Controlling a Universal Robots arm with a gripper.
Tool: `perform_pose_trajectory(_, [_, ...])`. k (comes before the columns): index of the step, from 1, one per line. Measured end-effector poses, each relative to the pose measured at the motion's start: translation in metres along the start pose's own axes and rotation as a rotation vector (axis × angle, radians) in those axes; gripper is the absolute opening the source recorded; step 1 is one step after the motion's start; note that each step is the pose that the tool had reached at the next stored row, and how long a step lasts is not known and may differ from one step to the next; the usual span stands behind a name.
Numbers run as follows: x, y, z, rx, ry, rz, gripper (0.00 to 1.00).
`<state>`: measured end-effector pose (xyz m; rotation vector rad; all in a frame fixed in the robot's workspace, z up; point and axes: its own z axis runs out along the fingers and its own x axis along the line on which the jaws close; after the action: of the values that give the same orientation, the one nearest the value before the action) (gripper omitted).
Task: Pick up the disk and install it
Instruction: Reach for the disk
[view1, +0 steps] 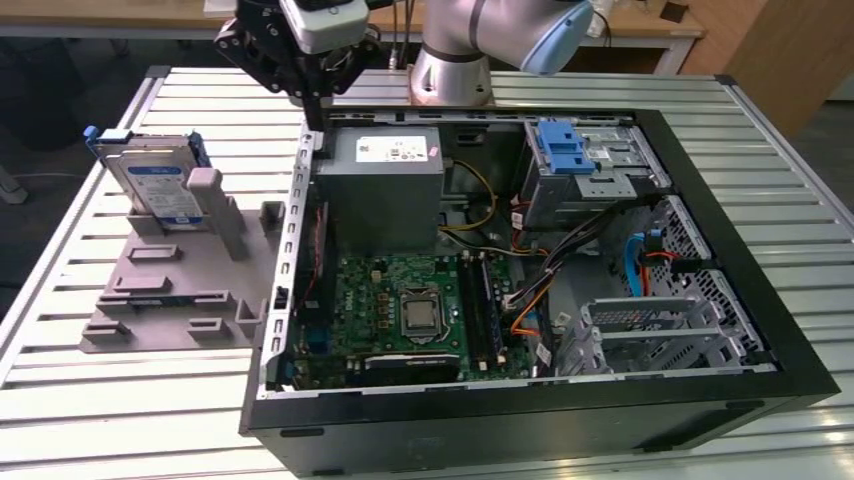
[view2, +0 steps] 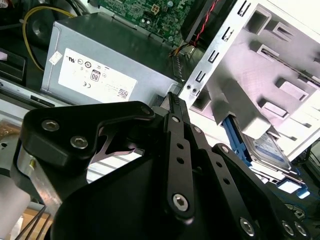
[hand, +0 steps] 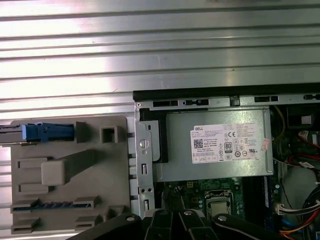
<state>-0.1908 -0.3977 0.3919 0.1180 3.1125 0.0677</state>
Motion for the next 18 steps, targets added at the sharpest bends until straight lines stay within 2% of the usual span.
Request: perform_pose_trajectory(18, [0.0055,-0.0004,0.0000,0.0000,0.0000,0.000,0.11])
